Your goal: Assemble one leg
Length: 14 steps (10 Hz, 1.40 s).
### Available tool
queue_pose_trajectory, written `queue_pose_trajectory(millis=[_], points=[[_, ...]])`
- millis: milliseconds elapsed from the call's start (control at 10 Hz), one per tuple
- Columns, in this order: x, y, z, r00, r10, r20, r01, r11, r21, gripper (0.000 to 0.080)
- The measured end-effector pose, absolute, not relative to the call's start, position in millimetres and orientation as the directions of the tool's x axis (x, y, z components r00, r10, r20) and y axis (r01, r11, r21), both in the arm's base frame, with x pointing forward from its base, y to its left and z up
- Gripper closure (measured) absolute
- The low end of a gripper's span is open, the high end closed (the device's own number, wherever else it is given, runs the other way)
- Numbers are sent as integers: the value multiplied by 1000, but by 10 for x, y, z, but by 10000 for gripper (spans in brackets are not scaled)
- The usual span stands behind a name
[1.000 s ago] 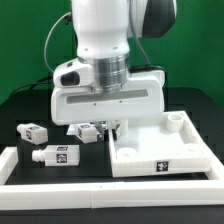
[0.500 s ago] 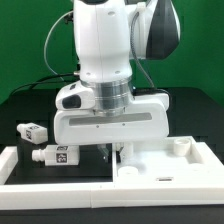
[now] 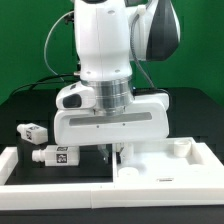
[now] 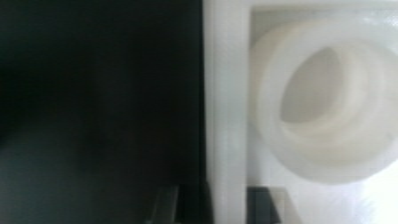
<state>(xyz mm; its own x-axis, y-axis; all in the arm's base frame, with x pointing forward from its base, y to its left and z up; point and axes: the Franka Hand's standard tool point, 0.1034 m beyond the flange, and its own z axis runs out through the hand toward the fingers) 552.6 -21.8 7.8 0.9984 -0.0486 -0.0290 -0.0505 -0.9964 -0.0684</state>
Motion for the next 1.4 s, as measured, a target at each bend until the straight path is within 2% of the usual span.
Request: queue_pose_trajectory(millis=[500,600,700,800,900,1000,1100,1200,1400], points=[[5585,-213,78,998,-43,-51,-47,-997,-68,745],[5585,-210,79,998,-43,-51,-47,-997,-68,655],[5589,-204,90,998,-43,-50,-46,-997,-69,522],[5534,-158,207,997,-37,-66,-41,-997,-72,522],[5418,-104,421,996,-29,-88,-36,-996,-76,337],[5289,-49,558,993,-32,-111,-40,-996,-77,204],[5253,10,640,993,-45,-112,-54,-996,-77,204],[5252,13,613,993,-46,-108,-54,-996,-77,162],[5249,16,601,993,-43,-110,-51,-996,-77,152]])
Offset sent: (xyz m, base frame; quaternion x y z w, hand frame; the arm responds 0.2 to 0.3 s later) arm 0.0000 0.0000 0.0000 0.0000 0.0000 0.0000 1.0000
